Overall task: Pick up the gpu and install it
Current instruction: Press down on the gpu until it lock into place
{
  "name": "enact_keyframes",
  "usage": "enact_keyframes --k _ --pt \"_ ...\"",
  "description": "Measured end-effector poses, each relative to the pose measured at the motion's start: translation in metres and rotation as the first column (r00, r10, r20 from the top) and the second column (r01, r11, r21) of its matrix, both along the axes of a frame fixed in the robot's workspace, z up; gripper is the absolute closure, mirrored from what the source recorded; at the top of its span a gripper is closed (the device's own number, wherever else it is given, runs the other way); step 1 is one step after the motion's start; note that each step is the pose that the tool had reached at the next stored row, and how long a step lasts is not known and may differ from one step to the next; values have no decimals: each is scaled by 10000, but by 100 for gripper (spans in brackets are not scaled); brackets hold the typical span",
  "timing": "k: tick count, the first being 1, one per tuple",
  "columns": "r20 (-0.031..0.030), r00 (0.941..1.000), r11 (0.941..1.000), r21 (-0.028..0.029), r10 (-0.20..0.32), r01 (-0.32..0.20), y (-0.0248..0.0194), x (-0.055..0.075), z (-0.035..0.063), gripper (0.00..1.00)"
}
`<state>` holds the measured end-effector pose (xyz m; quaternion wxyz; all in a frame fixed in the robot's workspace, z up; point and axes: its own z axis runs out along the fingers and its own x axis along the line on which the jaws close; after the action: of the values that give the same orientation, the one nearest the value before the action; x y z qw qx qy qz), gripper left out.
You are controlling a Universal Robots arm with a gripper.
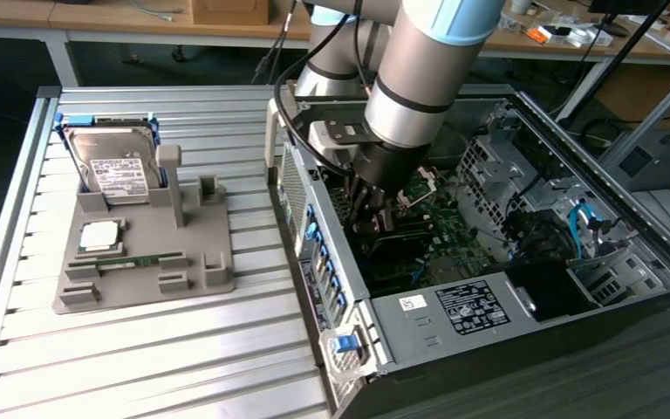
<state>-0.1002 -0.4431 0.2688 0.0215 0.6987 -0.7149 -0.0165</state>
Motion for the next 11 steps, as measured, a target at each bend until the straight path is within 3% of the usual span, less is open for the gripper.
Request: enact_keyframes --k 4,11 --pt "1 10000 10000 2 2 -2 0 1 -1 89" --pt "3 10000 10000 -7 1 -1 42 0 47 89"
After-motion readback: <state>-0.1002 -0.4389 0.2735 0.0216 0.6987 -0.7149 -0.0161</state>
